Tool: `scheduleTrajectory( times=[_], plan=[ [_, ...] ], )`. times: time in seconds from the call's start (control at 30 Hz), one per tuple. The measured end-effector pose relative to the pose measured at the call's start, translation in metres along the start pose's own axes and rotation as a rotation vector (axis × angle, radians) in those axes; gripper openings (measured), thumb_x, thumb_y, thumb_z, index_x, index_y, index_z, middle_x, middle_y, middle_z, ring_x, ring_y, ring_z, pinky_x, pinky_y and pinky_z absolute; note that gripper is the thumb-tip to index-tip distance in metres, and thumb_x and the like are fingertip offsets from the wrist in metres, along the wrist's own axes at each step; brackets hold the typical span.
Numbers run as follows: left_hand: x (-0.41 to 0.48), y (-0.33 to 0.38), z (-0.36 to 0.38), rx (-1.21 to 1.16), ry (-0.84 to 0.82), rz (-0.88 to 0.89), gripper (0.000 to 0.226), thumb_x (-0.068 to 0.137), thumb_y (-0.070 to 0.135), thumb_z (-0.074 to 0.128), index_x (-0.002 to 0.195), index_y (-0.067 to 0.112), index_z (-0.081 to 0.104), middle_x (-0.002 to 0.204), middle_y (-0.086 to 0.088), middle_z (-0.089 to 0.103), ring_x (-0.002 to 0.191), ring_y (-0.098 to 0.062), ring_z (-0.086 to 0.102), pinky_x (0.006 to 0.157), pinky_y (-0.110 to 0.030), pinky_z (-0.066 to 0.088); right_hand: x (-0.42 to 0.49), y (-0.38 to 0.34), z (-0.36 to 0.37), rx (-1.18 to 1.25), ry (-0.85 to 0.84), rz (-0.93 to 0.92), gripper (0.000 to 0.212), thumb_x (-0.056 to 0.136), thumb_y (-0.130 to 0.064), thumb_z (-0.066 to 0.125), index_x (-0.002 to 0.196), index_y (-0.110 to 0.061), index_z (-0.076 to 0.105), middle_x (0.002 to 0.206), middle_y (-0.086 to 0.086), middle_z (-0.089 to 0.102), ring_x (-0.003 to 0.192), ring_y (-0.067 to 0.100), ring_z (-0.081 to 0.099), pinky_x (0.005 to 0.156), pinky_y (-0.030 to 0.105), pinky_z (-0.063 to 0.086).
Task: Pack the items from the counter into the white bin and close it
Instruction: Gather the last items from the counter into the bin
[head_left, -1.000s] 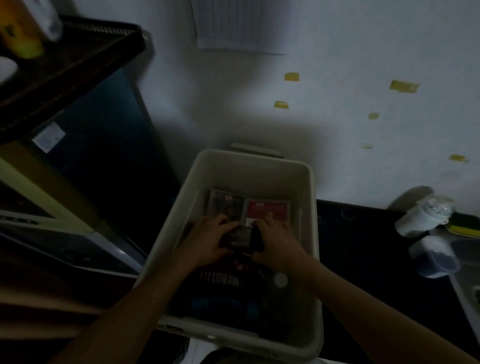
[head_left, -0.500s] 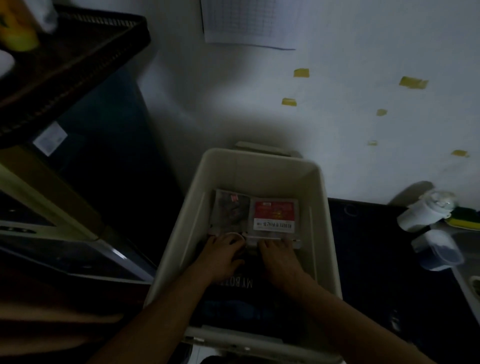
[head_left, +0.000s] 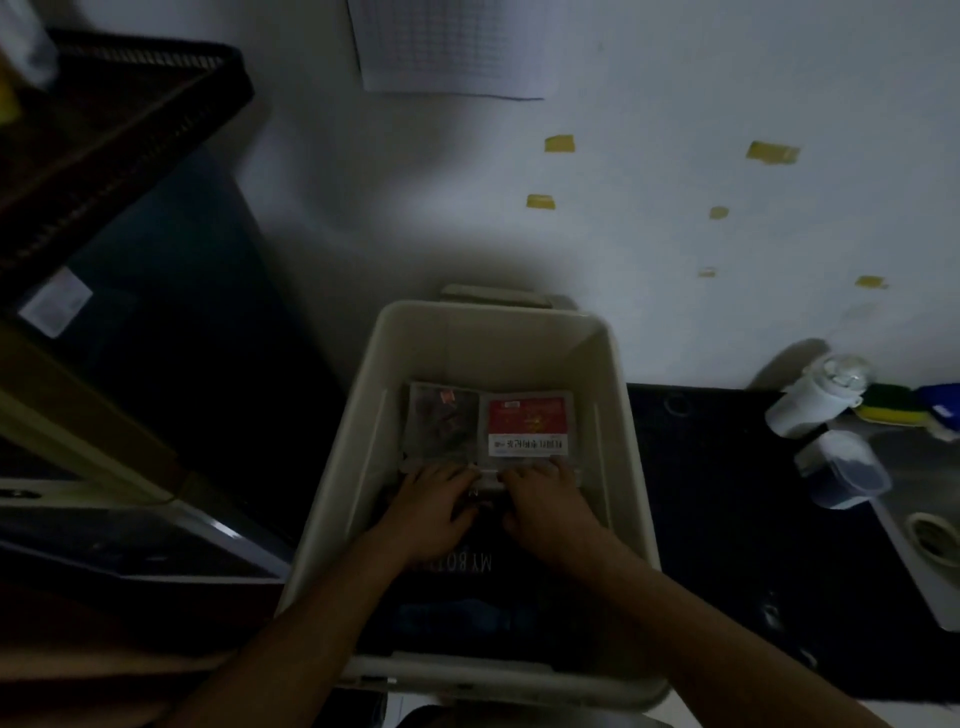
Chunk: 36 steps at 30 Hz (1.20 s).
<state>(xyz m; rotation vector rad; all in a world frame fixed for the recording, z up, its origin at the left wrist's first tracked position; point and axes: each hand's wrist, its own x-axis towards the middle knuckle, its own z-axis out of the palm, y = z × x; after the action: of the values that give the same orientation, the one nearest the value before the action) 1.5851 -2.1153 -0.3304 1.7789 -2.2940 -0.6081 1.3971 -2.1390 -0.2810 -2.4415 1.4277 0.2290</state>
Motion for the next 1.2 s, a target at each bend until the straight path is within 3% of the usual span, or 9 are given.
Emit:
scheduleTrajectory(
  times=[0.13,0.27,0.57,0.83,1.2],
  plan=[
    [0.006,0.013,-0.010,-0.075,0.085,0.083,0.052,0.093,0.037,0.053,0.142,0.025,0.044,0.142,0.003,0.047,0.129,-0.014,0.039,0.104,-0.021,0.024,-0.009,0.008,-0.019,0.126,0.055,0.005,0.041,0.092,-0.041,0.051,0.129,-0.024,0.051,0.135,0.001,0.055,0.128,0.021,0.047,0.117,0.048,0.023],
    [0.018,0.028,-0.027,-0.120,0.156,0.129,0.050,0.090,0.033,0.053,0.137,0.017,0.050,0.137,-0.002,0.051,0.126,-0.019,0.045,0.110,-0.032,0.031,-0.016,0.018,-0.038,0.153,0.150,-0.024,0.046,0.091,-0.041,0.052,0.133,-0.023,0.049,0.134,0.000,0.055,0.126,0.021,0.048,0.113,0.043,0.027],
    [0.050,0.096,-0.070,-0.147,0.269,0.211,0.047,0.090,0.027,0.059,0.135,0.015,0.053,0.140,-0.005,0.050,0.131,-0.021,0.043,0.113,-0.033,0.030,-0.041,0.066,-0.084,0.264,0.397,-0.006,0.042,0.088,-0.034,0.055,0.129,-0.026,0.053,0.122,-0.003,0.060,0.112,0.018,0.056,0.099,0.036,0.038],
    [0.089,0.183,-0.065,-0.165,0.196,0.321,0.044,0.093,0.019,0.060,0.136,0.009,0.052,0.143,-0.008,0.047,0.135,-0.022,0.040,0.114,-0.039,0.029,-0.079,0.138,-0.106,0.311,0.473,0.098,0.041,0.091,-0.028,0.053,0.132,-0.023,0.054,0.124,-0.001,0.061,0.113,0.019,0.056,0.101,0.041,0.041],
    [0.141,0.262,-0.027,-0.057,0.114,0.398,0.047,0.095,0.030,0.055,0.139,0.016,0.048,0.146,-0.005,0.045,0.136,-0.021,0.038,0.116,-0.037,0.027,-0.125,0.233,-0.095,0.323,0.497,0.235,0.046,0.090,-0.028,0.055,0.134,-0.016,0.053,0.129,0.003,0.059,0.116,0.023,0.056,0.099,0.042,0.044]
  ],
)
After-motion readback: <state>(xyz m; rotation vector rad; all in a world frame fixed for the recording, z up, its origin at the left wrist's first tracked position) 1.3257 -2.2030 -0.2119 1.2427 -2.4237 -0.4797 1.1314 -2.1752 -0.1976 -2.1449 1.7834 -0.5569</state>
